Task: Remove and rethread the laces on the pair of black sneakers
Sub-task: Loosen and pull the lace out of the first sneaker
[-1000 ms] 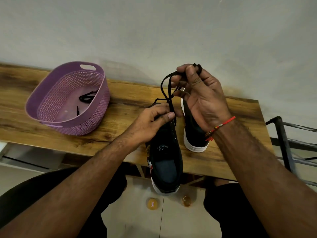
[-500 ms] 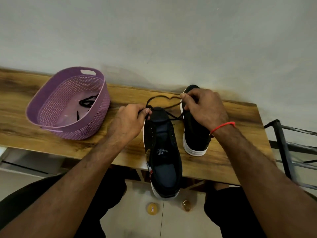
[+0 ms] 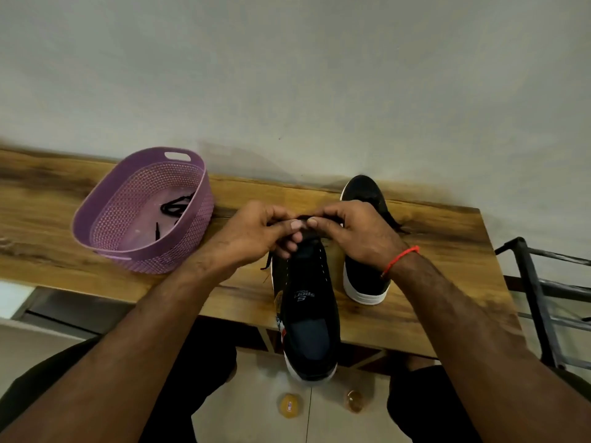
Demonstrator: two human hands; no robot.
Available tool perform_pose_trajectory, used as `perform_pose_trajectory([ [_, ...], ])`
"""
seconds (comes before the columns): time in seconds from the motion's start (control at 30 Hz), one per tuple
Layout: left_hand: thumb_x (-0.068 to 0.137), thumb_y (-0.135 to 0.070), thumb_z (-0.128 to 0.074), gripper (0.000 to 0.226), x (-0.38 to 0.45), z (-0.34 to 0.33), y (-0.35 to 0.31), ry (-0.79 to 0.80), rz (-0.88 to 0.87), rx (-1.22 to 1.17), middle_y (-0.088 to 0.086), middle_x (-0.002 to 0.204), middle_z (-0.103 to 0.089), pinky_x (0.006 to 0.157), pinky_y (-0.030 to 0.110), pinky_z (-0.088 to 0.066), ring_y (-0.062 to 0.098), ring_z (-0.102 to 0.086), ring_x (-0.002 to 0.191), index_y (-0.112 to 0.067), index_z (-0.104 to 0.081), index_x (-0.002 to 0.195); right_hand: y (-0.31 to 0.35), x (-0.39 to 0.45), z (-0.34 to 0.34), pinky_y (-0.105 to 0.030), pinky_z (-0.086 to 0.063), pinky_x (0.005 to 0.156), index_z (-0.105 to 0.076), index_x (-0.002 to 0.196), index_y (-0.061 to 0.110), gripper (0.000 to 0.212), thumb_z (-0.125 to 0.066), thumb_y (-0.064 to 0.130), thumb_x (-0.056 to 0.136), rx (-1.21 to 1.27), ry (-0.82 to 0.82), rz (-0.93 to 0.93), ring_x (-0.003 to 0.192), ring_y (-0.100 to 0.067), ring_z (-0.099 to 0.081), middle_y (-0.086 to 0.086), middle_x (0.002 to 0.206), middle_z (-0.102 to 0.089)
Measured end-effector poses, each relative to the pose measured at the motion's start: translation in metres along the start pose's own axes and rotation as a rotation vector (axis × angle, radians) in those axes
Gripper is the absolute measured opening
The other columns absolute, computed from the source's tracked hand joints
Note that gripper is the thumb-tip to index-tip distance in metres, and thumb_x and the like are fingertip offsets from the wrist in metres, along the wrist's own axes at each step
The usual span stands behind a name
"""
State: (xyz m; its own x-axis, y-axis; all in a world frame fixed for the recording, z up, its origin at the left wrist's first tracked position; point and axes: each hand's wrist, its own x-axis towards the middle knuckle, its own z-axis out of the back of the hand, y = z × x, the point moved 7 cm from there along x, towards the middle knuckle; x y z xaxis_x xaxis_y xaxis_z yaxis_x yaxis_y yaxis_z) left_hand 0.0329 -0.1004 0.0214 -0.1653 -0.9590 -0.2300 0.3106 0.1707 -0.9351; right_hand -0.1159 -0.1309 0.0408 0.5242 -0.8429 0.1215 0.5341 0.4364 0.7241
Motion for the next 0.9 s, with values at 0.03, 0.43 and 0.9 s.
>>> perform_pose_trajectory([
  [0.03,0.1,-0.012,-0.059,0.015,-0.004,0.0,-0.002,0.055,0.045,-0.039,-0.002,0.073,-0.069,0.07,0.032,-0.061,0.015,-0.067,0.071,-0.009,-0.073,0.1,-0.003,0.001,0.004,-0.023,-0.052,0.086,-0.076,0.106,0.015,0.017,-0.064,0.022,0.096,0.009,-0.054,0.003,0.094,-0.005,-0.066,0.006,0.099,-0.073],
  [0.43,0.109,-0.011,-0.039,0.019,-0.008,0.038,-0.021,-0.278,-0.35,-0.198,0.008,0.132,-0.067,0.116,0.046,-0.041,0.017,-0.059,0.128,-0.013,-0.057,0.103,0.026,-0.008,-0.008,-0.018,-0.049,0.073,-0.075,0.097,0.015,0.017,-0.062,0.027,0.097,0.19,0.193,0.086,0.079,-0.002,-0.065,0.012,0.082,-0.07],
  [0.9,0.103,-0.009,-0.041,0.031,-0.015,-0.014,-0.028,0.208,-0.128,-0.973,0.022,0.122,-0.069,0.101,0.04,-0.054,0.034,-0.067,0.116,-0.004,-0.068,0.116,0.008,-0.006,-0.009,-0.031,-0.053,0.072,-0.068,0.095,0.021,0.017,-0.053,0.028,0.1,-0.019,0.104,0.051,0.078,-0.012,-0.064,0.002,0.082,-0.069],
])
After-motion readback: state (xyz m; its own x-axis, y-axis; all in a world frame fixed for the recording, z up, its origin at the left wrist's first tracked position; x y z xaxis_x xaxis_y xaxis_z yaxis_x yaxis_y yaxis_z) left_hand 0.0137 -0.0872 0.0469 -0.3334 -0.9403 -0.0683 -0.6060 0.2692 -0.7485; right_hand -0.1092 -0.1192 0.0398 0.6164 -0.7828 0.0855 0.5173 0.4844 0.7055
